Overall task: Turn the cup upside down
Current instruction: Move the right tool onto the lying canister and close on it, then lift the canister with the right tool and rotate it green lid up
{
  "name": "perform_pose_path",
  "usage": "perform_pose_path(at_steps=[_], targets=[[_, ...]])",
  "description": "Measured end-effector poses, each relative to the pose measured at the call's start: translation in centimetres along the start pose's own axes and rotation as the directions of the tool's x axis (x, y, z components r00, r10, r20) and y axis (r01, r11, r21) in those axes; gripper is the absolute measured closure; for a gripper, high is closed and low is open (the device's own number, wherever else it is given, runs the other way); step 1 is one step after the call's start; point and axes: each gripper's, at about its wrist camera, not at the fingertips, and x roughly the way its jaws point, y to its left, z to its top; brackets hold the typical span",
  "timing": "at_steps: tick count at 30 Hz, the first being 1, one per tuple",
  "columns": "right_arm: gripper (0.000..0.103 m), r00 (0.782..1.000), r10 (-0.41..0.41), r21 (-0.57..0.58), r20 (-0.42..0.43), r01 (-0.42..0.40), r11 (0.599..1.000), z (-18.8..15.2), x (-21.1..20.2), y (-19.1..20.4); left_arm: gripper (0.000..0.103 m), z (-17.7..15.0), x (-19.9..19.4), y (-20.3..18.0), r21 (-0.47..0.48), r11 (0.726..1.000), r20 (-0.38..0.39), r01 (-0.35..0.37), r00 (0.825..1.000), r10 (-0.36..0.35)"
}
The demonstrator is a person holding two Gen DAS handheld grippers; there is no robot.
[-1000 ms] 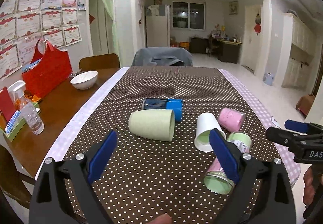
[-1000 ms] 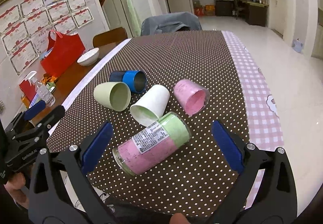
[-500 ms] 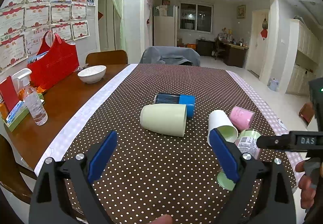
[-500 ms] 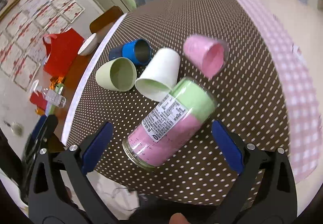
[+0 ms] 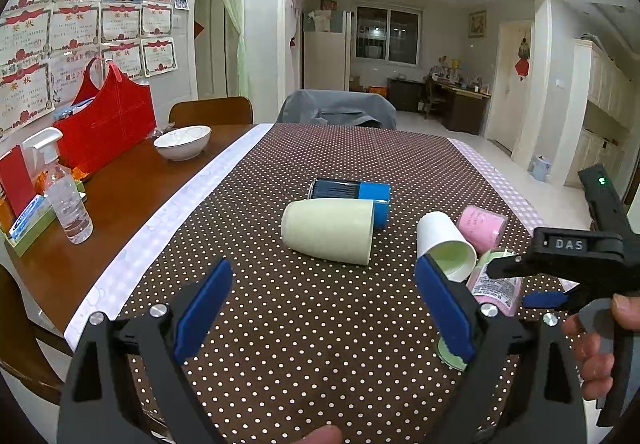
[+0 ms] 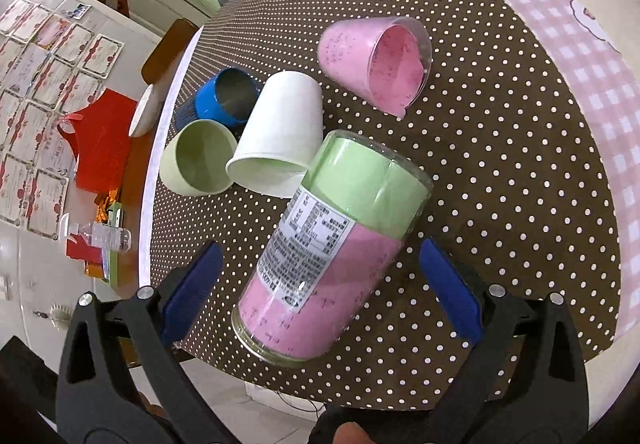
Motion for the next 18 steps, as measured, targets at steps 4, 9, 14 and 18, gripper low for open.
perform_pose_path(at_steps=[4, 9, 14, 18], targets=[[0.012, 1.0, -0.024, 0.018, -0.015, 0.025, 1.0, 0.4, 1.0, -0.1, 0.012, -0.1, 0.0, 0.1, -0.004, 1.0, 0.001, 0.004, 1.0, -0.004], [0.024, 0.999, -0.046, 0.034, -0.024, 0.047, 0.998, 1.0, 2.1, 0.0, 0.012, -0.2, 0.3, 0.5, -0.01, 1.0, -0.005, -0.001, 1.0, 0.001], [0.027, 0.999, -0.024, 0.0, -0.035, 0.024, 1.0, 1.1, 2.5, 0.1, 0.012, -0.3, 0.4, 0.3, -0.007, 1.0, -0.01, -0.005, 1.0, 0.004], [0.028, 1.0, 0.019, 0.001, -0.021, -0.019, 1.0, 0.7, 1.8, -0.4, 0.012, -0.2, 0.4, 0.0, -0.002, 1.0, -0.013, -0.007, 1.0, 0.007]])
